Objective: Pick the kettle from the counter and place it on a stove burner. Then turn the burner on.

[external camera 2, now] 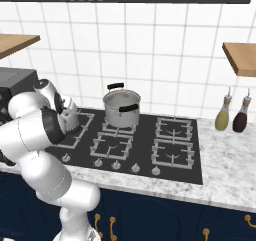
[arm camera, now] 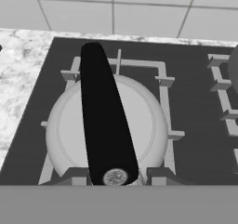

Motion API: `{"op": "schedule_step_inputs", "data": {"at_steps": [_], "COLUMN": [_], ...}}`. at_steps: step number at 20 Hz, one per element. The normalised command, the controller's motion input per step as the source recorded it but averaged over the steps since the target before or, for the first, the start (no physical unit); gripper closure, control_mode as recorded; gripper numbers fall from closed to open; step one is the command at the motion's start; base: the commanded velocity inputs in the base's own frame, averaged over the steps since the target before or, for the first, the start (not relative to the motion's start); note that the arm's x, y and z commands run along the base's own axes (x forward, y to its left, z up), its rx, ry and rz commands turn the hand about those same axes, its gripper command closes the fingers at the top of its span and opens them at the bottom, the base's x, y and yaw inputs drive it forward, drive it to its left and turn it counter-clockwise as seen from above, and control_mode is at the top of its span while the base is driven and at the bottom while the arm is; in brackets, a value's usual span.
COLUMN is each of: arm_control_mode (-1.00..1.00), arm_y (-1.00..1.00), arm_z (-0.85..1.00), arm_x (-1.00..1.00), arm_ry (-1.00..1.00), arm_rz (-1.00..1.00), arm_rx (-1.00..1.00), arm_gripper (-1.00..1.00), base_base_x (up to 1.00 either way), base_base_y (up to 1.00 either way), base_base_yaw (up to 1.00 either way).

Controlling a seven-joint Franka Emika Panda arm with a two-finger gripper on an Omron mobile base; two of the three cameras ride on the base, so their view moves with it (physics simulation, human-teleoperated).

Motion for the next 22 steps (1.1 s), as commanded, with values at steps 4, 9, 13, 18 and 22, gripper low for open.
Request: {"op": "schedule_step_inputs", "data": {"at_steps": [4,9,13,18,22], "arm_control_mode": [-1.00,-1.00,-1.00,-1.00,-1.00], "arm_y": [0.01,0.00,0.00,0.00,0.00], "arm_z": [-0.25,-0.20,-0.19,-0.30,-0.34], "arm_x": [0.03,0.10,0.18,0.18,0.07], "arm_ry": [0.00,0.00,0.00,0.00,0.00], "arm_rz": [0.00,0.00,0.00,0.00,0.00], "arm_rx": [0.00,0.00,0.00,-0.01,0.00], "arm_gripper": [1.00,1.00,1.00,1.00,-1.00], "base_base_x": [0.00,0.00,0.00,0.00,0.00], "base_base_y": [0.00,0.00,0.00,0.00,0.00], "base_base_yaw": [0.00,0.00,0.00,0.00,0.00]}}
